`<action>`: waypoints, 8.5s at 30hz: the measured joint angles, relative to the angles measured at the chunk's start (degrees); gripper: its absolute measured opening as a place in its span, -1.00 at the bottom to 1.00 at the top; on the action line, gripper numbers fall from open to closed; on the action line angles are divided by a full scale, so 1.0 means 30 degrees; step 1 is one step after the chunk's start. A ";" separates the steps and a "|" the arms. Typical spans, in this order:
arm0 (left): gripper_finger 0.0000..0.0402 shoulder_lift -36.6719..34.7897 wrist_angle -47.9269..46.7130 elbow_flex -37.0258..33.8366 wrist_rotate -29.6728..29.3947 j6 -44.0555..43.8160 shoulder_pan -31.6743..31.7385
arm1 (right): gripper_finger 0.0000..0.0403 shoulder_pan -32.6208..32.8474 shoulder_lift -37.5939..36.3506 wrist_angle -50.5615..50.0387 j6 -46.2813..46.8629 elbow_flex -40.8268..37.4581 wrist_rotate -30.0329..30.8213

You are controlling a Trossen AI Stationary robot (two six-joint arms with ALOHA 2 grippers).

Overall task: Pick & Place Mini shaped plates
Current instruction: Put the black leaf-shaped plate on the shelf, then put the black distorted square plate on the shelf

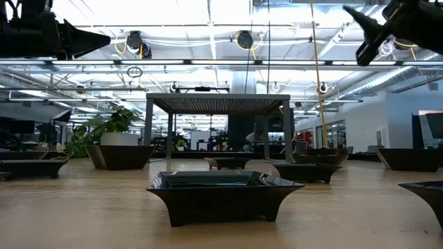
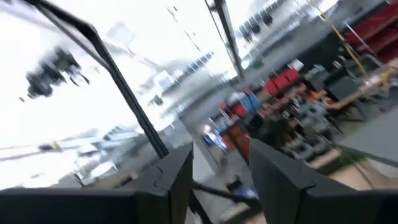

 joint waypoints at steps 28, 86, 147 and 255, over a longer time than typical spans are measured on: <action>-0.37 0.0000 0.0007 0.0006 -0.0001 0.0000 0.0001 | -0.29 -0.0009 0.1938 -1.1611 -0.4884 0.6659 0.1142; -0.37 0.0000 0.0007 0.0006 0.0004 0.0006 -0.0007 | -0.79 0.1419 2.1811 -1.6498 -1.8411 1.0732 0.1579; -0.37 0.0000 0.0007 0.0001 0.0006 0.0001 -0.0004 | -1.00 -0.8139 2.2285 -1.5152 -1.6898 2.0087 0.4539; -0.37 1.2414 -0.5720 0.9570 0.6893 -0.8549 -0.0007 | -0.50 0.1463 1.5504 -0.6626 -1.1442 1.9314 0.4488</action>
